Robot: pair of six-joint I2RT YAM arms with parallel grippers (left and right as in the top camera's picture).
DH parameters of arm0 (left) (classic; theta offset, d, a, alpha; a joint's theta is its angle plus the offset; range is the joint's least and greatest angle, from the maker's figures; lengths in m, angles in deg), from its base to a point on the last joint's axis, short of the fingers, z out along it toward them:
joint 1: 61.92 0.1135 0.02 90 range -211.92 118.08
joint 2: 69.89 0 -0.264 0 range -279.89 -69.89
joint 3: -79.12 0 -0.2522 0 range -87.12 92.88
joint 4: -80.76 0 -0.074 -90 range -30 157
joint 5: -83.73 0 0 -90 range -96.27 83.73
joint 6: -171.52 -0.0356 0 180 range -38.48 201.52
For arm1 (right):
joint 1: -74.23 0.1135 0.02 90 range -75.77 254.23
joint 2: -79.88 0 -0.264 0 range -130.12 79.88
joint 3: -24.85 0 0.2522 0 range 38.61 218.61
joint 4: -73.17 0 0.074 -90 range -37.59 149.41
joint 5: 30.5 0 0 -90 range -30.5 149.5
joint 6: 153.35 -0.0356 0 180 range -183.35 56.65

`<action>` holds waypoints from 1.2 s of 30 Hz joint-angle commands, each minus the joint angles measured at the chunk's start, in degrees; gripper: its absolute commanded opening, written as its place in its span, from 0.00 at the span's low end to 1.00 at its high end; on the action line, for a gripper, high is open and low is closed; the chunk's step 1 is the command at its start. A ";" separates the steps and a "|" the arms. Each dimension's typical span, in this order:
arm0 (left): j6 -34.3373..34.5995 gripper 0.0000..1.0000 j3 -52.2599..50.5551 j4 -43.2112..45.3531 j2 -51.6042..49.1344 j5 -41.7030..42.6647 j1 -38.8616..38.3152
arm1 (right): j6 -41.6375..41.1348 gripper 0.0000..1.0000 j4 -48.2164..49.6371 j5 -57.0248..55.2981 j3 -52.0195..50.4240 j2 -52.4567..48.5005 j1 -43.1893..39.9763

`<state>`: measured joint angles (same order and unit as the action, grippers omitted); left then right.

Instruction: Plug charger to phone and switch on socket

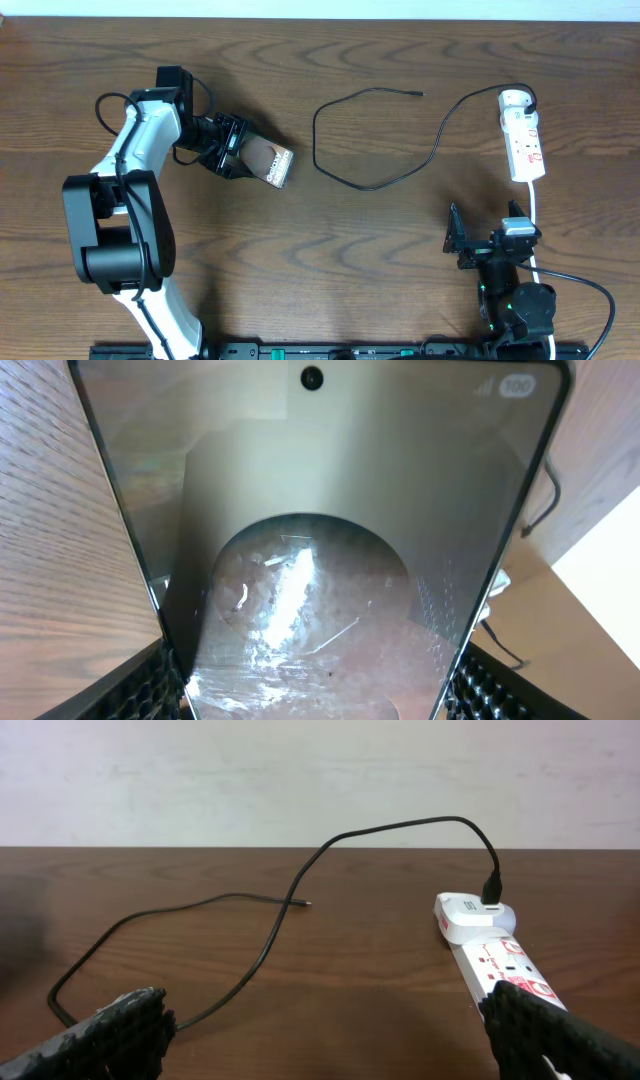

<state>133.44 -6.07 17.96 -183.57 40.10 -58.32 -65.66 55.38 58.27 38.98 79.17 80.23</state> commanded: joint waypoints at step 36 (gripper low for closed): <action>-1.01 0.33 1.86 0.02 1.25 7.04 0.37 | -47.08 0.99 -0.72 40.83 11.02 -17.59 -0.28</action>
<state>132.66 -6.07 18.12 -183.57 44.49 -58.30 -116.56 57.41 96.23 43.92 68.00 80.23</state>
